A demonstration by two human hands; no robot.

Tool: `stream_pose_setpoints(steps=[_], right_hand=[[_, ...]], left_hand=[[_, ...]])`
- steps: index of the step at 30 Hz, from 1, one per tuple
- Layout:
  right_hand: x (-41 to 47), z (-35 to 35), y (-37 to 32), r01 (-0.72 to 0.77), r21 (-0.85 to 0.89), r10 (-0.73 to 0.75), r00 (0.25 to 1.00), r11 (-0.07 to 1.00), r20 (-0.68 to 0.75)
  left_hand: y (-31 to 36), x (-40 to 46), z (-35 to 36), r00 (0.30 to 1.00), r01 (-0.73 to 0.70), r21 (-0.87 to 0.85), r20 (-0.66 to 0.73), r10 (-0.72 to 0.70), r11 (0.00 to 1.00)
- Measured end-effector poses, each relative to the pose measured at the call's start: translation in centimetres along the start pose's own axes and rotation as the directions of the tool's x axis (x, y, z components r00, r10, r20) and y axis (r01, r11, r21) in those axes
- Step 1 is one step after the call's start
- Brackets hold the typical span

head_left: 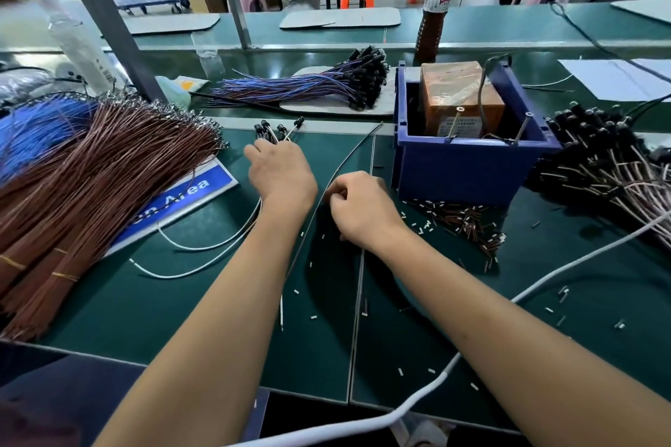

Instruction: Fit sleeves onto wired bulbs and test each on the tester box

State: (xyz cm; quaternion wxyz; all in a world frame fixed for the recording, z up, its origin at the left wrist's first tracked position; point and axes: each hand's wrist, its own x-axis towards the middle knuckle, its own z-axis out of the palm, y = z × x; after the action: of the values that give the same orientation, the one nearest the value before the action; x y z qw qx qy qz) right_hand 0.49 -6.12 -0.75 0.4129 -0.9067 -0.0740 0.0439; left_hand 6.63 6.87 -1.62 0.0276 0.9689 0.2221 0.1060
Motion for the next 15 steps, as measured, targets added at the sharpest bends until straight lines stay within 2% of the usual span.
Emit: stream_pose_setpoints(steps=[5,9,12,15], right_hand=[[0.1,-0.3,0.4,0.009,0.026,-0.01,1.0,1.0,0.014],[0.0,-0.3,0.6,0.003,0.067,-0.004,1.0,0.998,0.017],[0.0,-0.4,0.8,0.003,0.087,-0.005,1.0,0.996,0.017],[-0.1,-0.4,0.9,0.008,0.106,-0.01,1.0,0.994,0.017]], left_hand=[[0.4,0.0,-0.5,0.998,0.011,-0.101,0.062,-0.005,0.995],[-0.1,0.6,-0.6,0.998,0.042,-0.112,-0.036,-0.047,0.993],[-0.5,0.9,-0.4,0.998,0.049,-0.099,0.03,-0.047,0.994],[-0.8,1.4,-0.4,0.999,0.035,-0.1,0.008,-0.034,0.994]])
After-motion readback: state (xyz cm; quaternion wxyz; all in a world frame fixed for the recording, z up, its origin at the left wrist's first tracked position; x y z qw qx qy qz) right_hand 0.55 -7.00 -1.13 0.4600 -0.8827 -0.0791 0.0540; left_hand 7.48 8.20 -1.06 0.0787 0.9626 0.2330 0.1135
